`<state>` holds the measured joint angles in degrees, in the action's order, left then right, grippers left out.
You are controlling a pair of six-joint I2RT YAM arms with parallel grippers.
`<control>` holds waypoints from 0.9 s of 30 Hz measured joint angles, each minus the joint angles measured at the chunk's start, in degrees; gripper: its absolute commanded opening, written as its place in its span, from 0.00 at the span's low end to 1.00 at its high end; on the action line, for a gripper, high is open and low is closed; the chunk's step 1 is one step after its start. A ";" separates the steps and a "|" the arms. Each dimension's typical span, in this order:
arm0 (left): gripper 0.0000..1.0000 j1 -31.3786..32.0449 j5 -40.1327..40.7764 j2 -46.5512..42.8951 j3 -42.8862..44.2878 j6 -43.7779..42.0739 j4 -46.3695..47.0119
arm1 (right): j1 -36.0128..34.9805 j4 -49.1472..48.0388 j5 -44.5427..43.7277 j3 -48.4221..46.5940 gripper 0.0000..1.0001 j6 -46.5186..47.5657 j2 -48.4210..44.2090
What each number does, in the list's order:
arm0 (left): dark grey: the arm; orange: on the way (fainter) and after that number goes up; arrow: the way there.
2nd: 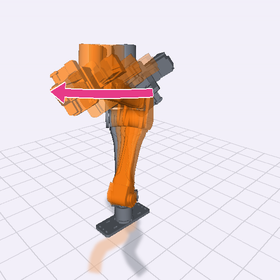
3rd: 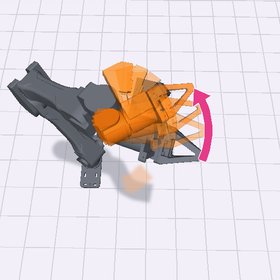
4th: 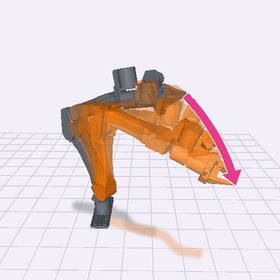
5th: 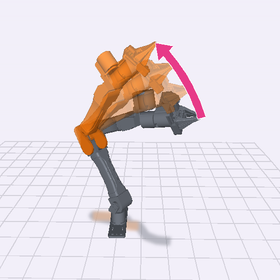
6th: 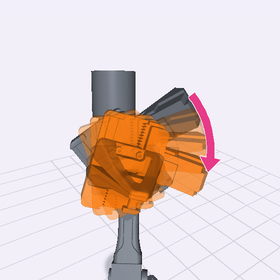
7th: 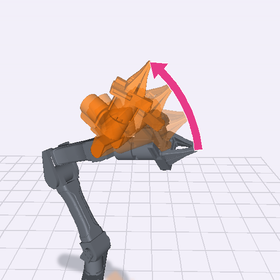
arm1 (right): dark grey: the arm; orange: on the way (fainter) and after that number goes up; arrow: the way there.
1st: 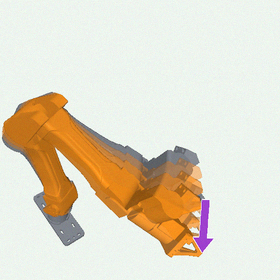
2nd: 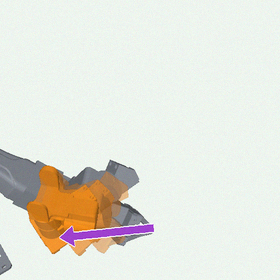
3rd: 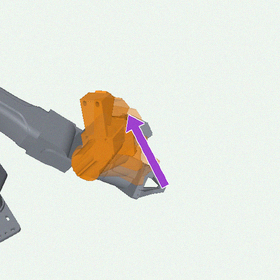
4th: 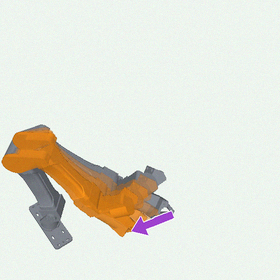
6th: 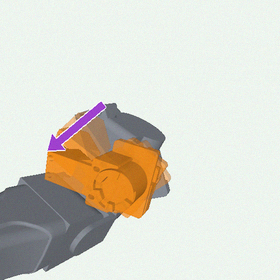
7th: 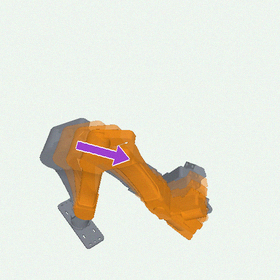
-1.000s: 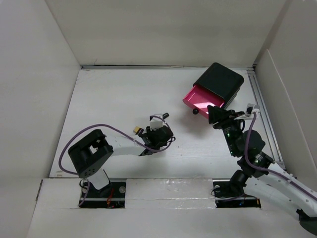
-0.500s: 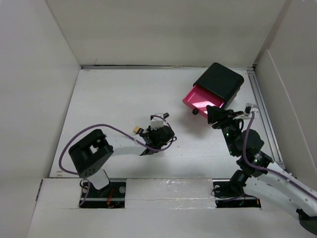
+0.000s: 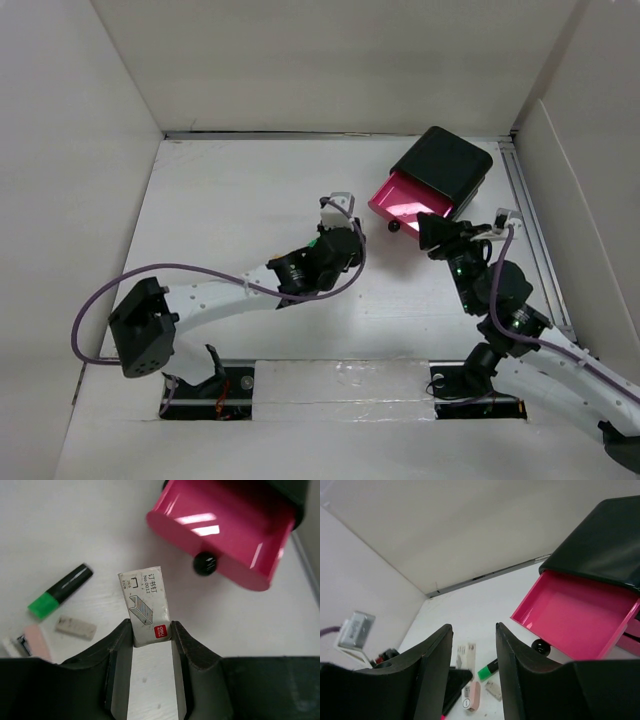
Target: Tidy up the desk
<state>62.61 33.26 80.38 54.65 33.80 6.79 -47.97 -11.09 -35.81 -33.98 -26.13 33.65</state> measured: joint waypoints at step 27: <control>0.64 -6.38 -15.15 34.38 41.53 -13.84 -0.66 | 0.00 -0.44 -2.78 0.42 0.45 -0.02 -5.75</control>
<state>56.23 18.11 114.76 96.18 19.97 6.13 -47.97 -11.53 -38.59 -33.56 -26.15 27.90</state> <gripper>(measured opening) 0.633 0.451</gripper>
